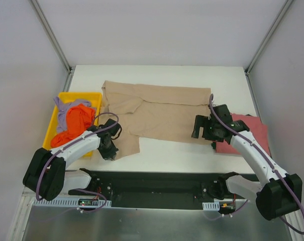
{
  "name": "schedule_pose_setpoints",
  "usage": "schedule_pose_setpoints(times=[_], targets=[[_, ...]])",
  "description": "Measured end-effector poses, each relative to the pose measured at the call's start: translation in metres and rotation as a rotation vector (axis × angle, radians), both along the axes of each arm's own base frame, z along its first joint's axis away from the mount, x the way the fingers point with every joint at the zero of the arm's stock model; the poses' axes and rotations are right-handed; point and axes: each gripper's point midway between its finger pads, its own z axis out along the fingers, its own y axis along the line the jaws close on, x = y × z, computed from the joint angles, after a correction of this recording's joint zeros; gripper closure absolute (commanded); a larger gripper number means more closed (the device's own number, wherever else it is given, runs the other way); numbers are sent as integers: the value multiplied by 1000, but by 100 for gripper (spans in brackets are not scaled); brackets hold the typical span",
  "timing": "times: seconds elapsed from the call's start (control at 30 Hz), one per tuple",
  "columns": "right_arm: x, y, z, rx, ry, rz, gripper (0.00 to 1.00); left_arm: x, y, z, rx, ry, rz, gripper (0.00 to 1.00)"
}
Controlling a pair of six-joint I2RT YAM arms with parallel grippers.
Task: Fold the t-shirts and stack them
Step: Grap the side of the flattened tshirt closest away from the robot with both arms
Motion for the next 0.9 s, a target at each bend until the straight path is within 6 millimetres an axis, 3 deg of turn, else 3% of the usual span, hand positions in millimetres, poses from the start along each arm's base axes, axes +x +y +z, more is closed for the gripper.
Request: schedule_pose_setpoints(times=[0.1,0.27,0.4,0.53,0.9], targets=[[-9,4,-21,-28,52,-58,9,7,-1,1,-5,-31,1,100],[-20,-11,-65,-65,87,-262,25,25,-4,12,-14,-120,-21,100],[-10,-19,-76,-71,42,-372,39,41,-10,28,-39,-195,-44,100],[5,-17,-85,-68,27,-426,43,49,-12,36,-47,-228,-57,100],[9,-22,-94,-79,28,-503,43,59,-11,44,-49,-250,-65,100]])
